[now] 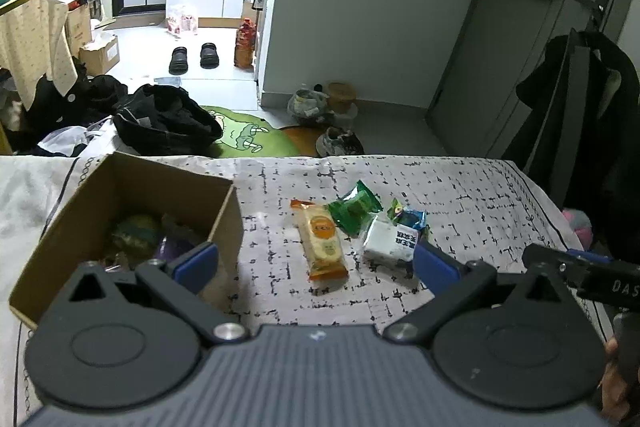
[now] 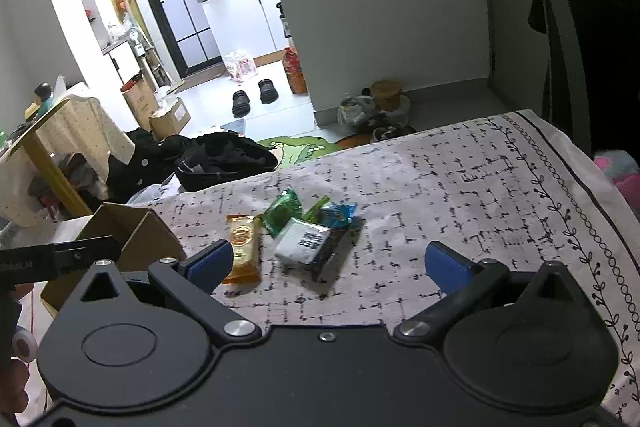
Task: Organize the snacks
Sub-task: 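Withdraw both grippers from the box toward the remaining snacks, then grasp the yellow-orange cake packet with the left gripper while the right grasps the white packet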
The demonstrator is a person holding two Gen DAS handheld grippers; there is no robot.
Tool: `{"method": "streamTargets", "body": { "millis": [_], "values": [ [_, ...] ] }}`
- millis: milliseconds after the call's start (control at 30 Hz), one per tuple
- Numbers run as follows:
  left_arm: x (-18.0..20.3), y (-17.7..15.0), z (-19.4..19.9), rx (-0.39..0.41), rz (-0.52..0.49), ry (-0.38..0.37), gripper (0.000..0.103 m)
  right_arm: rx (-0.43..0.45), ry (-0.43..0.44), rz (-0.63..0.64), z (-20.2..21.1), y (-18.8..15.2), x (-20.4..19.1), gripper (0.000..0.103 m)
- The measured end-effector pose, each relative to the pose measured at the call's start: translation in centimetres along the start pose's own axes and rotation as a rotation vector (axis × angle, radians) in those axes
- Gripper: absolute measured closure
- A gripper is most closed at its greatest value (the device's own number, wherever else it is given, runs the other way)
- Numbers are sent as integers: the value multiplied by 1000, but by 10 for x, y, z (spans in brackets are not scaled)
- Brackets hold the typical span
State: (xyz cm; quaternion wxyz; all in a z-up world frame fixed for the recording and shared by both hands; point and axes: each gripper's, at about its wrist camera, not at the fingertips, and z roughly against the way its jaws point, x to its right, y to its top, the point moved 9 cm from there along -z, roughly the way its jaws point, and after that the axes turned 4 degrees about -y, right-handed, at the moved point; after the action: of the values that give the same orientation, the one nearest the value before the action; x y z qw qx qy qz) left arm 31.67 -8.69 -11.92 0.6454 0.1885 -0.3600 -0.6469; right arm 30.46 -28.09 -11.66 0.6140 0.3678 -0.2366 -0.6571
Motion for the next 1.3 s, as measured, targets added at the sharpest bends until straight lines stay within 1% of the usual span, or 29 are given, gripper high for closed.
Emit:
{"method": "streamTargets", "body": {
  "millis": [67, 167, 467, 600, 733, 800, 900, 967, 1033, 1067, 1133, 1233, 1300],
  "values": [
    [2, 0, -6, -8, -1, 10, 0, 0, 2, -5, -3, -1, 5, 0],
    [7, -1, -14, -21, 6, 0, 0, -6, 9, 2, -8, -3, 9, 0],
    [15, -6, -44, -55, -4, 5, 0, -41, 7, -48, -29, -12, 28, 0],
    [21, -2, -57, -50, 6, -20, 0, -55, 20, -83, -43, -13, 34, 0],
    [25, -1, -75, -51, 5, -30, 0, -64, 23, -101, -61, -11, 35, 0],
    [24, -3, -87, -64, 14, -16, 1, -78, 35, -103, -70, -10, 34, 2],
    [24, -9, -106, -86, 33, -46, 3, -109, 63, -115, -83, -11, 30, 9],
    [22, -13, -118, -99, 42, -36, 9, -116, 66, -123, -90, -13, 28, 11],
    [16, -17, -131, -117, 66, -31, 17, -129, 65, -130, -97, -15, 27, 12],
    [12, -19, -137, -124, 82, -22, 19, -134, 70, -137, -100, -17, 26, 12],
    [6, -23, -148, -140, 97, -7, 29, -154, 73, -153, -108, -21, 24, 13],
    [4, -28, -162, -165, 76, -13, 32, -173, 80, -175, -116, -26, 20, 13],
    [4, -31, -169, -178, 53, 8, 34, -179, 82, -188, -119, -27, 18, 13]
  ]
}}
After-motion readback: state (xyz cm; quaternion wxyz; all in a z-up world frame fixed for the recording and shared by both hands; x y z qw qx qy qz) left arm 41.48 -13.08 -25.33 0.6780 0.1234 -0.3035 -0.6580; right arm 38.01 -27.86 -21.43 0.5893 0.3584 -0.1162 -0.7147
